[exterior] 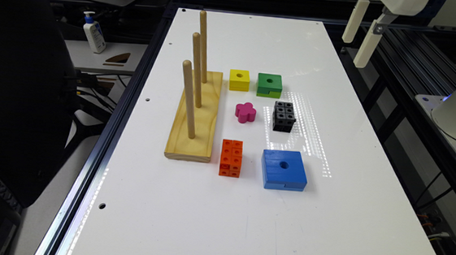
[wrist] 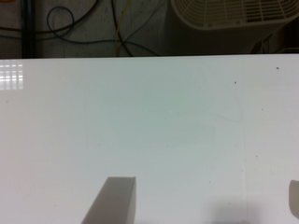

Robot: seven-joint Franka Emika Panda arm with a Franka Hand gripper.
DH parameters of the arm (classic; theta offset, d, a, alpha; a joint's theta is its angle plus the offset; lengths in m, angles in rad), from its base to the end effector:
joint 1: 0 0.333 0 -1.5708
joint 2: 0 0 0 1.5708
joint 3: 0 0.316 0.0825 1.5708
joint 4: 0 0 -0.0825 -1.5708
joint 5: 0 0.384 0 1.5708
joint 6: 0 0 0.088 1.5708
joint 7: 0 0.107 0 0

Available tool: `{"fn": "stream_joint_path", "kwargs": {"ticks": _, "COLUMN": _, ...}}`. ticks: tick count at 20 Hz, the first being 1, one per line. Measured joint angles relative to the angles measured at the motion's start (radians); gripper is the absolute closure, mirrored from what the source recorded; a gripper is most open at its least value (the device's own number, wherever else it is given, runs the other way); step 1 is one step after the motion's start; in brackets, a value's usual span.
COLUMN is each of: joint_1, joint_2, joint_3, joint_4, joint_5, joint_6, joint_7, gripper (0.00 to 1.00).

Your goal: Pick up pink flower.

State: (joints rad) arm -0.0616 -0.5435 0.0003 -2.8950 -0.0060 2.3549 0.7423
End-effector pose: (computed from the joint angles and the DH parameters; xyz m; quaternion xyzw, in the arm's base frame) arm 0.3258 -0.0201 0.3278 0.9212 -0.3891 0.0023 0.0015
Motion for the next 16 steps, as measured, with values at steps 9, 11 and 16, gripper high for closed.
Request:
{"fn": "stream_joint_path", "kwargs": {"ticks": 9, "joint_1": 0.001, "joint_2": 0.000, "joint_3": 0.004, "joint_4": 0.001, "joint_5": 0.0003, "joint_6": 0.000, "joint_7": 0.000, "gripper": 0.00}}
{"fn": "stream_joint_path", "kwargs": {"ticks": 11, "joint_1": 0.001, "joint_2": 0.000, "joint_3": 0.006, "joint_4": 0.005, "joint_5": 0.0004, "joint_6": 0.000, "joint_7": 0.000, "gripper": 0.00}}
{"fn": "stream_joint_path", "kwargs": {"ticks": 16, "joint_1": 0.001, "joint_2": 0.000, "joint_3": 0.007, "joint_4": 0.009, "joint_5": 0.0004, "joint_6": 0.005, "joint_7": 0.000, "gripper": 0.00}}
